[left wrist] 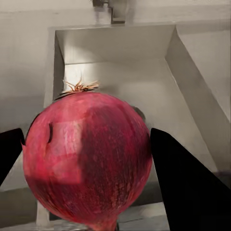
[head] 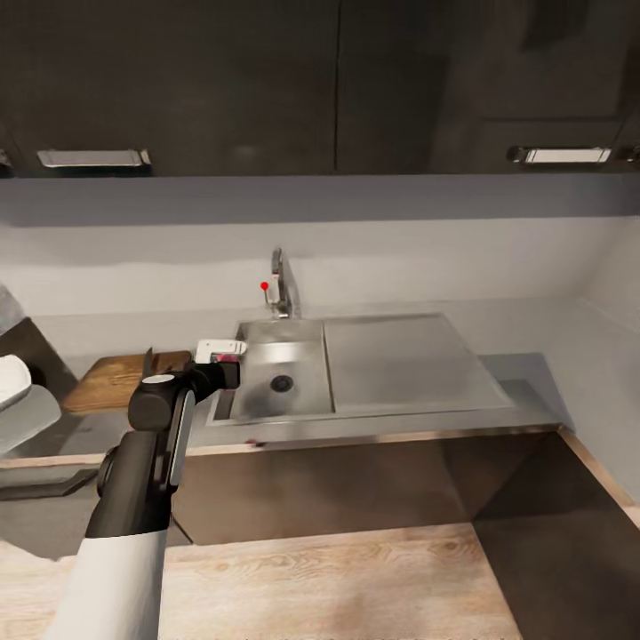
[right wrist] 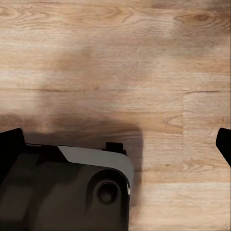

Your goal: In the kitchen, take the Vidalia onion out of the sink, dice it on the chopping board with the paring knife, put the diced onion into the bowl on the countertop, then place both the paring knife and the chopping board into the sink.

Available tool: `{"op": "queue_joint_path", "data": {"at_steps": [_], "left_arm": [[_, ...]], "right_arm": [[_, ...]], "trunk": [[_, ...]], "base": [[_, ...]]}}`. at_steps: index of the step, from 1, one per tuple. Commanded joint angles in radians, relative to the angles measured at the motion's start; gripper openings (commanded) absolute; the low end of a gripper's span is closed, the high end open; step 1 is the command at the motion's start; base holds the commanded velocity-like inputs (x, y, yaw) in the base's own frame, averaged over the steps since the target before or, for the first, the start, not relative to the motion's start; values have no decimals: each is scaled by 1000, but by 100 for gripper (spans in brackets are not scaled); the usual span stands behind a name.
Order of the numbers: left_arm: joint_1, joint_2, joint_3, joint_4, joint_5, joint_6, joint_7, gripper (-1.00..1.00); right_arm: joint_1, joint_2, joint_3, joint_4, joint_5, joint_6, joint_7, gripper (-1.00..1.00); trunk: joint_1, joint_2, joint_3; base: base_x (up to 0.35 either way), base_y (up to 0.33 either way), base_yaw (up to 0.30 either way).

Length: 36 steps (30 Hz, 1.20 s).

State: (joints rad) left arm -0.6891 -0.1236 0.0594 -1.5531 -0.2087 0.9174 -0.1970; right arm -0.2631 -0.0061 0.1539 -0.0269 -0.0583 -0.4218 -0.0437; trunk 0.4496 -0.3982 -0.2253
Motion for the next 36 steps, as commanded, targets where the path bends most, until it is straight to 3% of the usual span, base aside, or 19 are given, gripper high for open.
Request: {"op": "queue_joint_path", "data": {"at_steps": [1, 36], "left_arm": [[-1, -1, 2, -1, -12, 3, -12, -100], [-1, 5, 7, -1, -12, 3, -12, -100]], "right_arm": [[-1, 1, 9, 1, -6, -3, -4, 100], [-1, 2, 10, 2, -5, -3, -4, 100]], "trunk": [[0, -2, 0], [0, -2, 50]], "base": [[-55, 277, 0], [26, 289, 0]]}}
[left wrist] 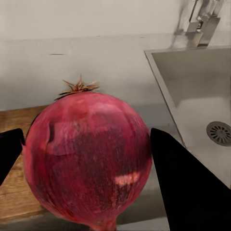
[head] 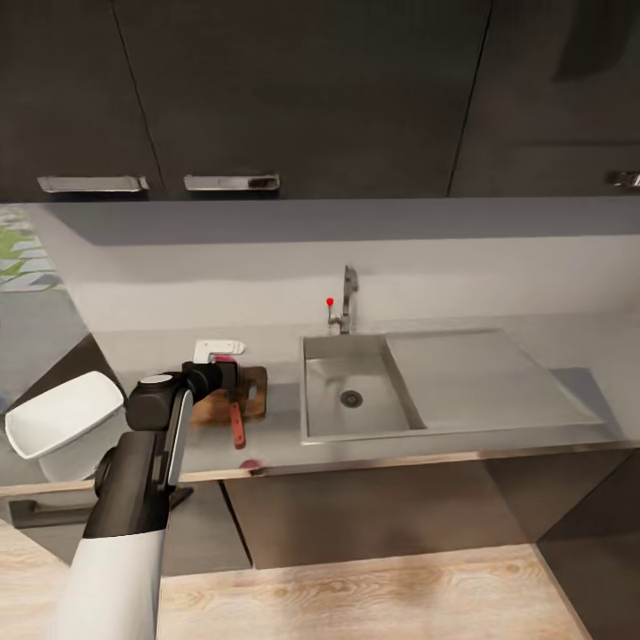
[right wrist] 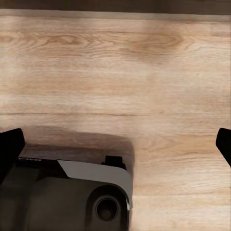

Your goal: In the kitchen, take the Vidalia onion out of the sink, dice it on the chopping board with the paring knife, put the diced onion into the bowl on the countertop, then place both the paring knife and the chopping board into the sink.

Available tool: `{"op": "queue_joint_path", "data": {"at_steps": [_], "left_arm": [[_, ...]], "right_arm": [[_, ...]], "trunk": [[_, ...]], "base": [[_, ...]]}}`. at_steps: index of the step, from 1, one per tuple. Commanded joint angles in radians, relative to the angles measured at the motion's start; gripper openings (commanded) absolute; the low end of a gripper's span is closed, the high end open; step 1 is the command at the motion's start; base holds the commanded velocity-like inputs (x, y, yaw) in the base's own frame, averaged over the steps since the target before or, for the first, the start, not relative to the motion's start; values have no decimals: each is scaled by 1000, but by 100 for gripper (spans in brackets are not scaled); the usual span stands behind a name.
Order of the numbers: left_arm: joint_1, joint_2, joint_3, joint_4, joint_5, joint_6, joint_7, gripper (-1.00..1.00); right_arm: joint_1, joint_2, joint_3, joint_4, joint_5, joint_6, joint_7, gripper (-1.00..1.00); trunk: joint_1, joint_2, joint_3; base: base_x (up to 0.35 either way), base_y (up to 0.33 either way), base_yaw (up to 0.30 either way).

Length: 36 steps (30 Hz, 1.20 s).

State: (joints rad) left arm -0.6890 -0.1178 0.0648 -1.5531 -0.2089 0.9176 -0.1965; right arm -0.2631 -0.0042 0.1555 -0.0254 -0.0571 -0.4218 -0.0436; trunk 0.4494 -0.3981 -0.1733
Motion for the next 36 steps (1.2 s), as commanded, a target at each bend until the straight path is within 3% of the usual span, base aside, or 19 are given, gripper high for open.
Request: {"op": "queue_joint_path", "data": {"at_steps": [1, 12, 29, 36], "left_arm": [[-1, -1, 2, -1, -12, 3, -12, -100], [-1, 0, -1, 1, -11, 3, -13, -100], [-1, 1, -3, 8, -9, -3, -15, -100], [0, 3, 34, 29, -9, -5, -15, -100]], "right_arm": [[-1, 0, 9, 1, -6, -3, -4, 100], [-1, 1, 9, 1, -6, -3, -4, 100], [-1, 1, 9, 1, -6, -3, -4, 100], [-1, 1, 9, 1, -6, -3, -4, 100]], "trunk": [[1, -2, -1], [1, -2, 12], [1, -2, 14], [1, -2, 14]], "base": [[0, 287, 0], [0, 260, 0], [0, 13, 0], [0, 0, 0]]}}
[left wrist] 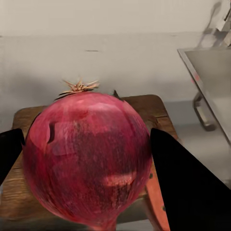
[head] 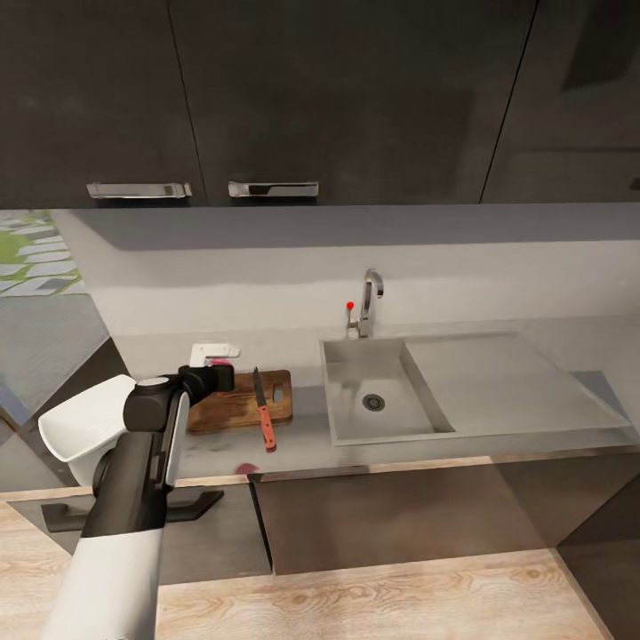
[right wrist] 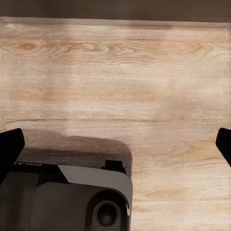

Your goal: In the kitchen, take the Vidalia onion out of the sink, dice it on the chopping board with the paring knife, put the diced onion into the bowl on the countertop, then place both the paring knife and the chopping board into the sink.

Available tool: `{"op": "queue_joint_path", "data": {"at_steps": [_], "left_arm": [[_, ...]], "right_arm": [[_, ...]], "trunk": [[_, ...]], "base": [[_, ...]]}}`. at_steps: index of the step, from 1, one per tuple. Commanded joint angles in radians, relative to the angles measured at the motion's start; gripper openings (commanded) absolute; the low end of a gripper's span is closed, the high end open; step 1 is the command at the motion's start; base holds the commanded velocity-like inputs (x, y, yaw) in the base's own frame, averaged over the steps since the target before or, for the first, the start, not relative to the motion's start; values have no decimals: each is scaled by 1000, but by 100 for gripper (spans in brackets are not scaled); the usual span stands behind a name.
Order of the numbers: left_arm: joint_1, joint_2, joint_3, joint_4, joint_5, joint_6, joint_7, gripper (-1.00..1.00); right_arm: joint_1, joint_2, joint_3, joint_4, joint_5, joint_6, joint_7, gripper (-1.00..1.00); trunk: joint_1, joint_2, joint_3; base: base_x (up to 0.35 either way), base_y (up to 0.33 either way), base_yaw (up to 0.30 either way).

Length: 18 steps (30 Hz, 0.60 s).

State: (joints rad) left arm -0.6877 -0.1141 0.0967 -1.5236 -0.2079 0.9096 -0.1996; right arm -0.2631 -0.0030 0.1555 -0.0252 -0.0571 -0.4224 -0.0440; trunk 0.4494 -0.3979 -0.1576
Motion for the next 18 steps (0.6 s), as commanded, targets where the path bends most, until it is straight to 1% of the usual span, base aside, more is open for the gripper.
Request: {"op": "queue_joint_path", "data": {"at_steps": [1, 7, 12, 18], "left_arm": [[-1, -1, 9, 1, -10, 3, -12, -100], [-1, 2, 63, 3, -11, 2, -13, -100], [-1, 2, 75, 4, -11, 2, -14, -100], [-1, 2, 77, 33, -12, 2, -14, -100]], "right_arm": [[-1, 0, 9, 1, -6, -3, -4, 100], [-1, 0, 9, 1, -6, -3, -4, 100], [-1, 0, 9, 1, -6, -3, -4, 100], [-1, 0, 9, 1, -6, -3, -4, 100]], "trunk": [[1, -2, -2], [1, -2, -2], [1, -2, -2], [1, -2, -2]], "base": [[0, 0, 0], [0, 0, 0], [0, 0, 0], [0, 0, 0]]}}
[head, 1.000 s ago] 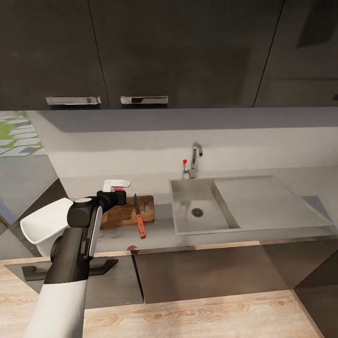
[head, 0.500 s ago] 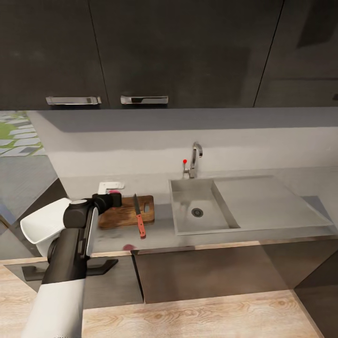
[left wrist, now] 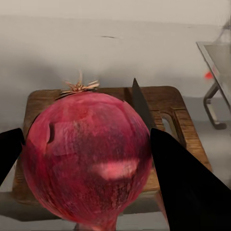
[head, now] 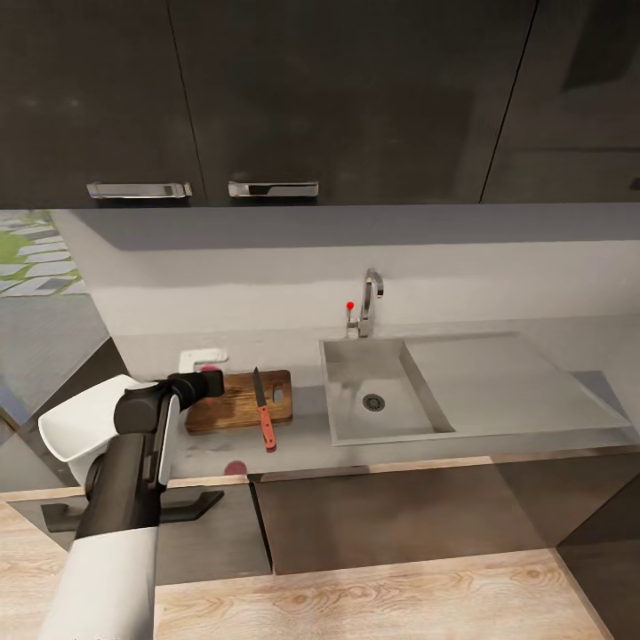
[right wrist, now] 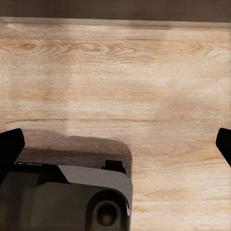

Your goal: In the kitchen, take the Vidalia onion out of the sink, dice it on the chopping board with the paring knife, put the diced onion into the bowl on the countertop, then place both the paring knife and the chopping board into the sink.

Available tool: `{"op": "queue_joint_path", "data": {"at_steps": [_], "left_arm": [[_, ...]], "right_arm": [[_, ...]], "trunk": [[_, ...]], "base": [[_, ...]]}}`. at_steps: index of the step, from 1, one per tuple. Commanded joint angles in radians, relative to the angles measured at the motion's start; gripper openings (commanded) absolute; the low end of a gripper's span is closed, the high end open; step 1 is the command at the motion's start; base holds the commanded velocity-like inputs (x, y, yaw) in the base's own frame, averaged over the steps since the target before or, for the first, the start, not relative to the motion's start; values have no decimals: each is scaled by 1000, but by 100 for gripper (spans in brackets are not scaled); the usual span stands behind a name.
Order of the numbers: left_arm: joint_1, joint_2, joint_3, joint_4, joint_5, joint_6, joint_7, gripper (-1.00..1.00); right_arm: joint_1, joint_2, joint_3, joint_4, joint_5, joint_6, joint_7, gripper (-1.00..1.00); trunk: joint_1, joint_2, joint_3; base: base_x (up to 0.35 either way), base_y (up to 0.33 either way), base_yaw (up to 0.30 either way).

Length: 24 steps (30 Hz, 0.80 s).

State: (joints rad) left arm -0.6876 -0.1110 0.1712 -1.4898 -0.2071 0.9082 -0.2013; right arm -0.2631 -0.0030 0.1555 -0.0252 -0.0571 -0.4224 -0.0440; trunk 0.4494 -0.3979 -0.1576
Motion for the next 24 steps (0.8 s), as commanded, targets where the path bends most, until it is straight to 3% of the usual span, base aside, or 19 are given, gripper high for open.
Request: {"op": "queue_joint_path", "data": {"at_steps": [1, 18, 24], "left_arm": [[-1, -1, 2, 7, -12, 3, -12, -100], [-1, -1, -2, 49, -12, 3, -13, -100], [-1, -1, -2, 51, -12, 3, -13, -100]], "right_arm": [[-1, 0, 9, 1, -6, -3, -4, 100], [-1, 1, 9, 1, -6, -3, -4, 100], [-1, 1, 9, 1, -6, -3, -4, 100]], "trunk": [[1, -2, -2], [1, -2, -2], [1, -2, -2]], "base": [[0, 0, 0], [2, 0, 0], [186, 0, 0]]}}
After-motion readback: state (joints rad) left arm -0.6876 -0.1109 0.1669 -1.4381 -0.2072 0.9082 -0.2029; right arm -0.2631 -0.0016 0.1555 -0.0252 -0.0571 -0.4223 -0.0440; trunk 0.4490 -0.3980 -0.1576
